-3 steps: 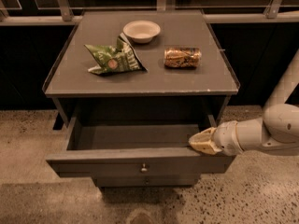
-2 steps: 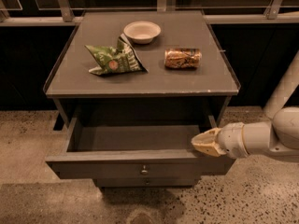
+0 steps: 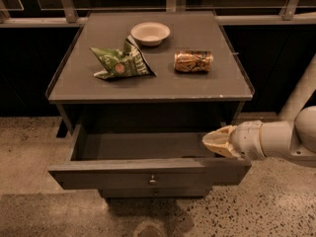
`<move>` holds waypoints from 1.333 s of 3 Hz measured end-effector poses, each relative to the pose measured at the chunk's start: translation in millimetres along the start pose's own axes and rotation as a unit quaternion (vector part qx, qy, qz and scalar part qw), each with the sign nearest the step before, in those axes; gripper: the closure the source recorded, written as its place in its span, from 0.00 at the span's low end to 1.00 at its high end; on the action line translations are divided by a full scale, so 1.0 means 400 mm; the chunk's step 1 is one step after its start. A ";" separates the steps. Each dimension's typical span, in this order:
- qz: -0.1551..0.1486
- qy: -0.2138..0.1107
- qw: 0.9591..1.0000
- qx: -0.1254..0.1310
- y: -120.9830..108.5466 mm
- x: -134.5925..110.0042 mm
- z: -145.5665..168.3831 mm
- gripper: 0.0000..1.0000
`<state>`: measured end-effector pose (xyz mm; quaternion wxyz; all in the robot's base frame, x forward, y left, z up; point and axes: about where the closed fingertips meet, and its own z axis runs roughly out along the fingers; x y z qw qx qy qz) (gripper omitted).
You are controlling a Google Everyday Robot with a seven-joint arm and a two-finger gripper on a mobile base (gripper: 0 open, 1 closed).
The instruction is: Open top drawer
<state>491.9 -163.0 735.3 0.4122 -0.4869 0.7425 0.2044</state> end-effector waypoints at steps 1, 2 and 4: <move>0.000 0.000 1.000 0.000 0.000 0.000 0.000 0.35; 0.000 0.000 1.000 0.000 0.000 0.000 0.000 0.12; 0.000 0.000 1.000 0.000 0.000 0.000 0.000 0.00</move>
Offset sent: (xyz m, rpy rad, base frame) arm 0.0000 0.0000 0.0000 0.0000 0.0000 0.0000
